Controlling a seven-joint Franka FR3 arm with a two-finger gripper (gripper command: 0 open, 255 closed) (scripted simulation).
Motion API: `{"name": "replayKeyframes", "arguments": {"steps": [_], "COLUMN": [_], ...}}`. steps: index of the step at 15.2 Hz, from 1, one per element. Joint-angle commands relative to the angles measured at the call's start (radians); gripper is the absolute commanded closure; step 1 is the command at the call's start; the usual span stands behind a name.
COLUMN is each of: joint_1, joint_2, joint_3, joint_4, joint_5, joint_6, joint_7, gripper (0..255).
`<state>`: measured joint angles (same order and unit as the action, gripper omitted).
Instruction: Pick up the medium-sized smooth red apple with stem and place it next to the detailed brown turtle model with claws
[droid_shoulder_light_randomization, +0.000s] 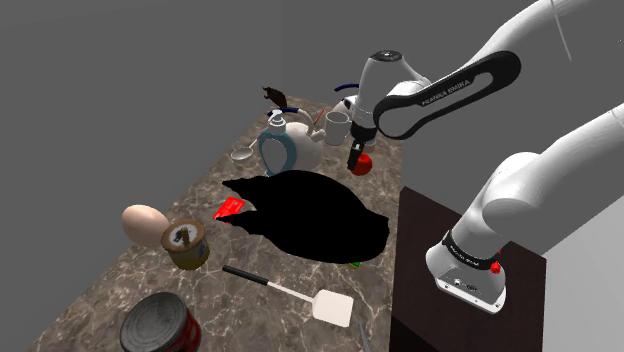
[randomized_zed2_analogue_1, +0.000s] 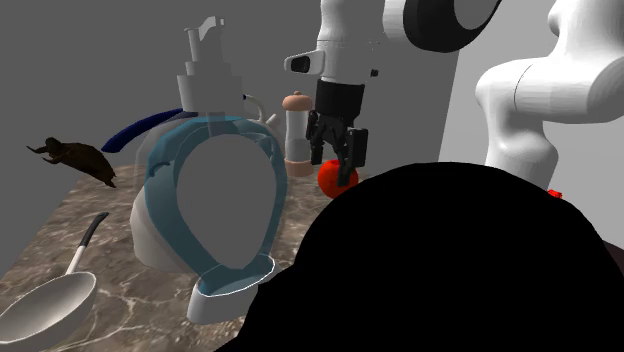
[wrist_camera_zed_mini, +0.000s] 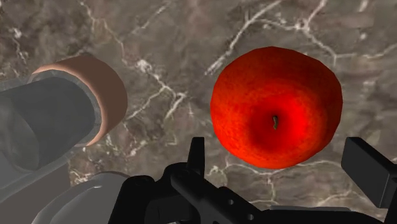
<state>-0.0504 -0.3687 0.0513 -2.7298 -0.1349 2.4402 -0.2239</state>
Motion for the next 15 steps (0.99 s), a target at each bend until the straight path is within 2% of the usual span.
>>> {"name": "replayKeyframes", "arguments": {"steps": [1, 6, 7, 15], "joint_1": [0.0, 0.0, 0.0, 0.0], "joint_2": [0.003, 0.003, 0.003, 0.002], "joint_3": [0.0, 0.0, 0.0, 0.0], "joint_4": [-0.002, -0.002, -0.002, -0.002], "joint_5": [-0.001, -0.001, -0.001, -0.001], "joint_6": [0.006, 0.005, 0.005, 0.005], "joint_7": [0.001, 0.001, 0.001, 0.001], "gripper": [0, 0, 255, 255]}}
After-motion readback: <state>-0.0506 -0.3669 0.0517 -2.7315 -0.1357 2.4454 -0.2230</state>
